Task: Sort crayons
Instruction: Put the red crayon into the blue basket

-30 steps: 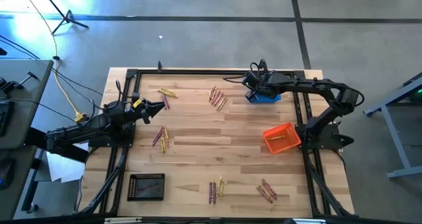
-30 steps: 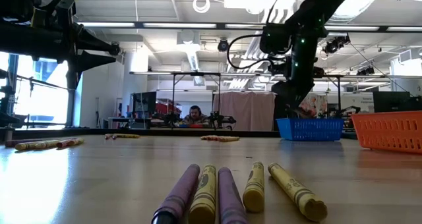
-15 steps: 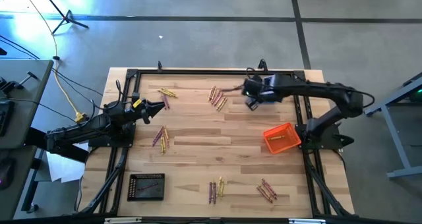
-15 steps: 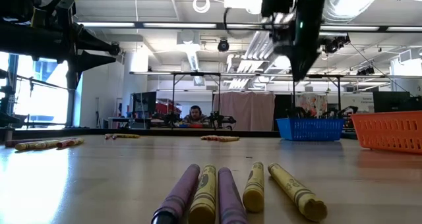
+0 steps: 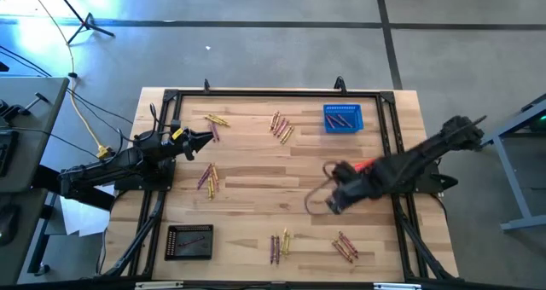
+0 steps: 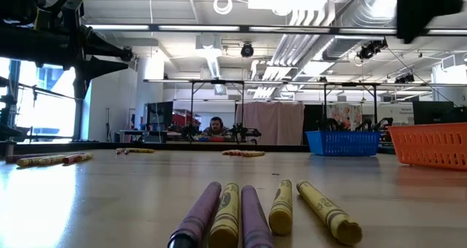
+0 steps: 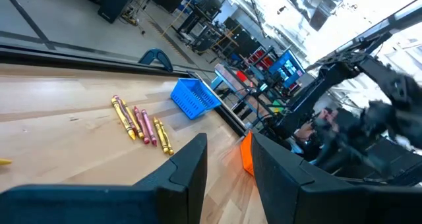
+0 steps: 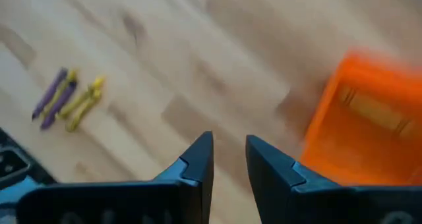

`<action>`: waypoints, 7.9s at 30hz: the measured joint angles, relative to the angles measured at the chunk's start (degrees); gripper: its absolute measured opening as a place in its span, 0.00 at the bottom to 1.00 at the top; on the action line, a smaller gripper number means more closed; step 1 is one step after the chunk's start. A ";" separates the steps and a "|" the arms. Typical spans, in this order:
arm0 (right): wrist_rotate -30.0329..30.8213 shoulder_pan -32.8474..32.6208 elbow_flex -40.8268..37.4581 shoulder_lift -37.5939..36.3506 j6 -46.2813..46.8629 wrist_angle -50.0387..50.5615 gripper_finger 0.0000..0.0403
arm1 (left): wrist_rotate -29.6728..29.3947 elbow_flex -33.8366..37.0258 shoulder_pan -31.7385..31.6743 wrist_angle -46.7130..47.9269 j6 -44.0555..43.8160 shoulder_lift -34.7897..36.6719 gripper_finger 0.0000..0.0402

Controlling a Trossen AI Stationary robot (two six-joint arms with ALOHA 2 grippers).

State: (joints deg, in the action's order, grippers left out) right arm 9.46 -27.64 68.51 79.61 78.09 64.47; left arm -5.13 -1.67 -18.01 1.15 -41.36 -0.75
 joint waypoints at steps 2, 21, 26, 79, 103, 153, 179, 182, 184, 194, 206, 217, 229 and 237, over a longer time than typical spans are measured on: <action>-1.44 -3.85 -1.03 1.32 6.41 -1.90 0.18 | 0.00 0.00 -0.01 0.00 0.00 0.00 0.26; -14.20 -16.17 -1.90 19.36 14.00 -15.84 0.18 | 0.00 0.00 0.00 0.00 0.00 0.01 0.26; -14.80 -15.87 -1.90 21.21 21.08 -15.88 0.18 | 0.00 0.00 0.00 0.00 0.00 0.01 0.26; -12.69 -16.72 -1.94 26.93 27.16 -12.35 0.18 | 0.00 0.00 -0.01 0.00 0.00 0.02 0.26; -10.14 -16.72 -1.92 26.97 27.53 -9.63 0.18 | 0.00 0.00 0.00 0.00 0.00 0.02 0.26; 23.09 -10.16 0.94 6.48 23.16 11.24 0.02 | 0.00 0.00 0.00 0.00 0.00 0.01 0.26; 36.38 45.43 -14.01 3.94 -44.29 -11.99 0.02 | 0.00 0.00 -0.01 0.00 0.00 0.02 0.26; 35.43 48.34 -16.08 3.94 -49.00 -17.96 0.02 | 0.00 0.00 -0.01 0.00 0.00 0.01 0.26; 34.91 50.03 -17.52 3.94 -53.15 -22.86 0.02 | 0.00 0.00 -0.01 0.00 0.00 0.02 0.26; 24.18 57.15 -20.69 3.94 -62.70 -33.48 0.05 | 0.00 0.00 0.02 0.00 0.00 0.02 0.26; 17.13 53.58 -16.50 0.44 -56.00 -22.89 0.23 | 0.00 0.00 0.01 0.00 0.00 0.02 0.26; -11.09 28.57 -10.18 -4.61 -26.67 -15.01 0.23 | 0.00 0.00 0.02 0.00 0.00 0.00 0.26; -11.64 -4.07 -10.29 6.21 7.75 -20.00 0.23 | 0.00 0.00 -0.01 0.00 0.00 0.01 0.26; -20.42 -9.83 -10.29 14.47 14.39 -22.45 0.23 | 0.00 0.00 0.01 0.00 0.00 0.02 0.26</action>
State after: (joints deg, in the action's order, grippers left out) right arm -10.96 -37.47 58.22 94.08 92.49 42.02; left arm -5.13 -1.67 -18.01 1.15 -41.36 -0.73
